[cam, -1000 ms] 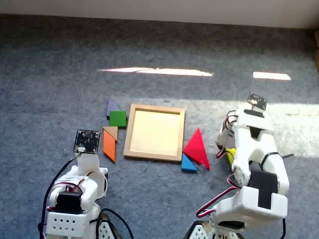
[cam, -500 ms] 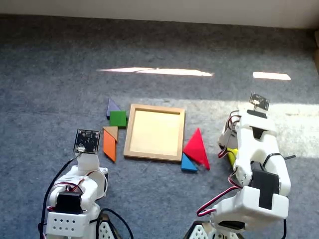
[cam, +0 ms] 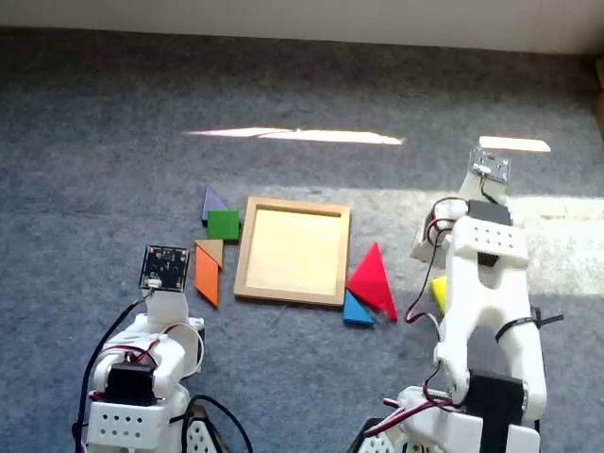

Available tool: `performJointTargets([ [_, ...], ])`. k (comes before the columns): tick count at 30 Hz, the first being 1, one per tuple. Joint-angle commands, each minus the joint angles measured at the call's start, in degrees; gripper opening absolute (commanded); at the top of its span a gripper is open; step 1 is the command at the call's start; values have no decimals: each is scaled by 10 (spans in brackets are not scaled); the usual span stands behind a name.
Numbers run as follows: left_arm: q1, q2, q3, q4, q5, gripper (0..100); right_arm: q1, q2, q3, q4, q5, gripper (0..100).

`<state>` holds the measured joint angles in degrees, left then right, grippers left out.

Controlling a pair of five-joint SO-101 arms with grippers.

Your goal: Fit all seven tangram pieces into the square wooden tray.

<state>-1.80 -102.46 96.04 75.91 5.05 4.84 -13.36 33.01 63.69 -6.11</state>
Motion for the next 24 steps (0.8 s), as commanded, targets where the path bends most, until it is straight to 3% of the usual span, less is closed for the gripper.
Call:
performJointTargets([
  [1, 4, -18, 11, 3, -4, 6, -7, -28, -17, 10, 6, 293],
  [8, 4, -18, 11, 3, -4, 6, -5, 56, -22, 10, 8, 299],
  [14, 4, -18, 11, 3, -4, 6, 31, 128, -23, 7, 7, 433],
  [20, 4, -18, 11, 3, -4, 6, 37, 153, -22, -52, 8, 436],
  [24, 4, -18, 11, 3, -4, 6, 36, 154, -22, -55, 9, 386],
])
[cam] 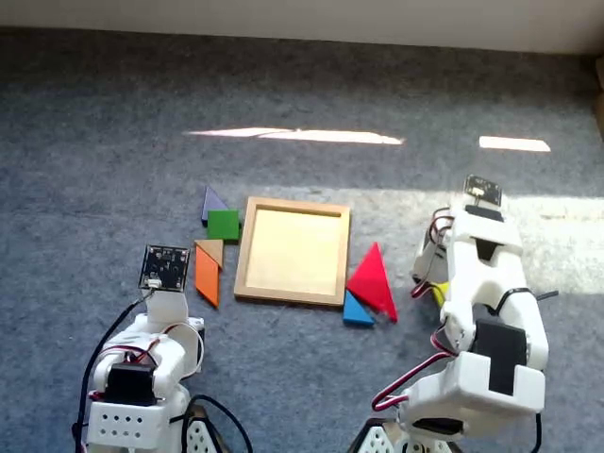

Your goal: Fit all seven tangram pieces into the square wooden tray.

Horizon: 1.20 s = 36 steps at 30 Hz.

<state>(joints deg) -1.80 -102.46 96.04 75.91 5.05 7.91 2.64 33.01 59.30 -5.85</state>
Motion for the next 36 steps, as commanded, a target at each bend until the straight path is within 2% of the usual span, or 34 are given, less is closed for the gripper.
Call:
performJointTargets([
  [1, 4, -18, 11, 3, -4, 6, 5, -6, -22, -11, 6, 374],
  [16, 4, -18, 11, 3, -4, 6, 19, -5, -22, -12, 2, 359],
  [20, 4, -18, 11, 3, -4, 6, 20, -4, -22, -12, -28, 359],
  [27, 4, -18, 11, 3, -4, 6, 18, -4, -22, -12, -28, 357],
  [34, 4, -18, 11, 3, -4, 6, 15, -7, -22, -12, -25, 254],
  [36, 4, -18, 11, 3, -4, 6, 15, -9, -22, -12, -3, 239],
])
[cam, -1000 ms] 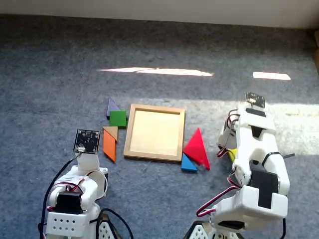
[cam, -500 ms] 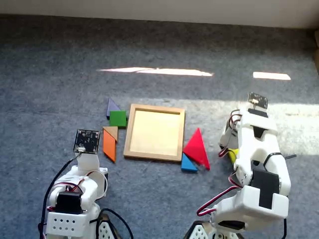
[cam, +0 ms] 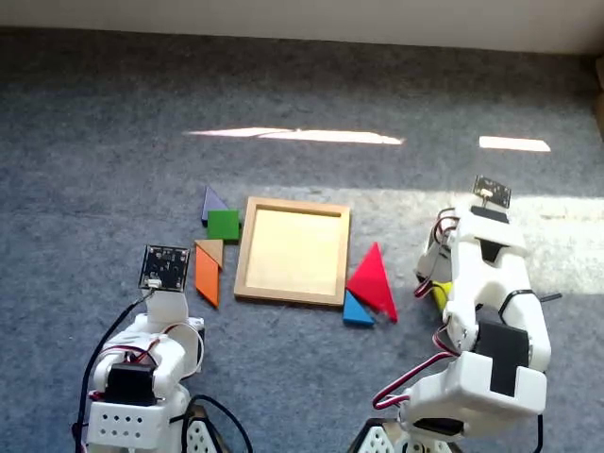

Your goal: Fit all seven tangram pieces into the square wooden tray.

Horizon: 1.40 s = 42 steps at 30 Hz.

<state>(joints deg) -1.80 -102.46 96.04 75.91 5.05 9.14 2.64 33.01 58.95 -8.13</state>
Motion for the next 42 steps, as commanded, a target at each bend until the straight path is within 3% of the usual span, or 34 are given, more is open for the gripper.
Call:
performJointTargets([
  [1, 4, -18, 11, 3, -4, 6, 2, -9, -22, -8, 31, 233],
  [11, 4, -18, 11, 3, -4, 6, -9, -42, -21, -5, 46, 217],
  [25, 4, -18, 11, 3, -4, 6, -129, -252, 9, 59, 46, 217],
  [36, 4, -18, 11, 3, -4, 6, -305, -214, -52, 81, 41, 217],
  [42, 4, -18, 11, 3, -4, 6, -325, -138, -133, 113, 41, 217],
])
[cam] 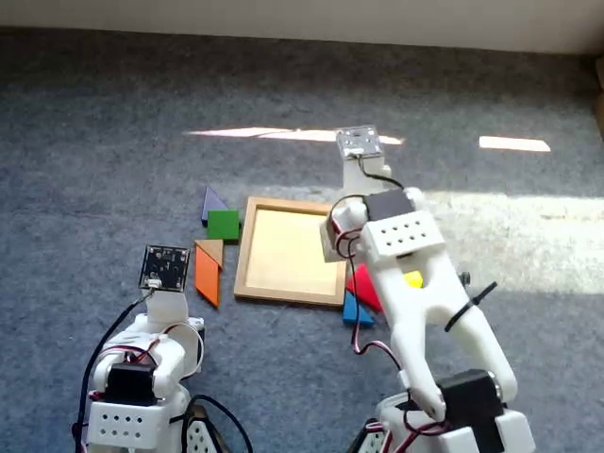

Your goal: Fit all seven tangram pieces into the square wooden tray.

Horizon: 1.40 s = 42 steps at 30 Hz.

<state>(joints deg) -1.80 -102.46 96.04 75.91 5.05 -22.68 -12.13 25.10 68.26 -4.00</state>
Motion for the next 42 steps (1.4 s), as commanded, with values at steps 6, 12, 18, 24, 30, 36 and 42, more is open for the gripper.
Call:
performJointTargets([
  [6, 4, -18, 11, 3, -4, 6, 55, 37, -70, 33, -48, 254],
  [12, 4, -18, 11, 3, -4, 6, 116, 83, -58, 29, -84, 414],
  [18, 4, -18, 11, 3, -4, 6, 158, 160, -53, -18, -86, 414],
  [24, 4, -18, 11, 3, -4, 6, 169, 188, -53, -23, -85, 414],
  [30, 4, -18, 11, 3, -4, 6, 147, 190, -51, -30, -85, 414],
  [36, 4, -18, 11, 3, -4, 6, 162, 213, -53, -78, -85, 414],
  [42, 4, -18, 11, 3, -4, 6, 168, 267, -55, -65, -85, 414],
])
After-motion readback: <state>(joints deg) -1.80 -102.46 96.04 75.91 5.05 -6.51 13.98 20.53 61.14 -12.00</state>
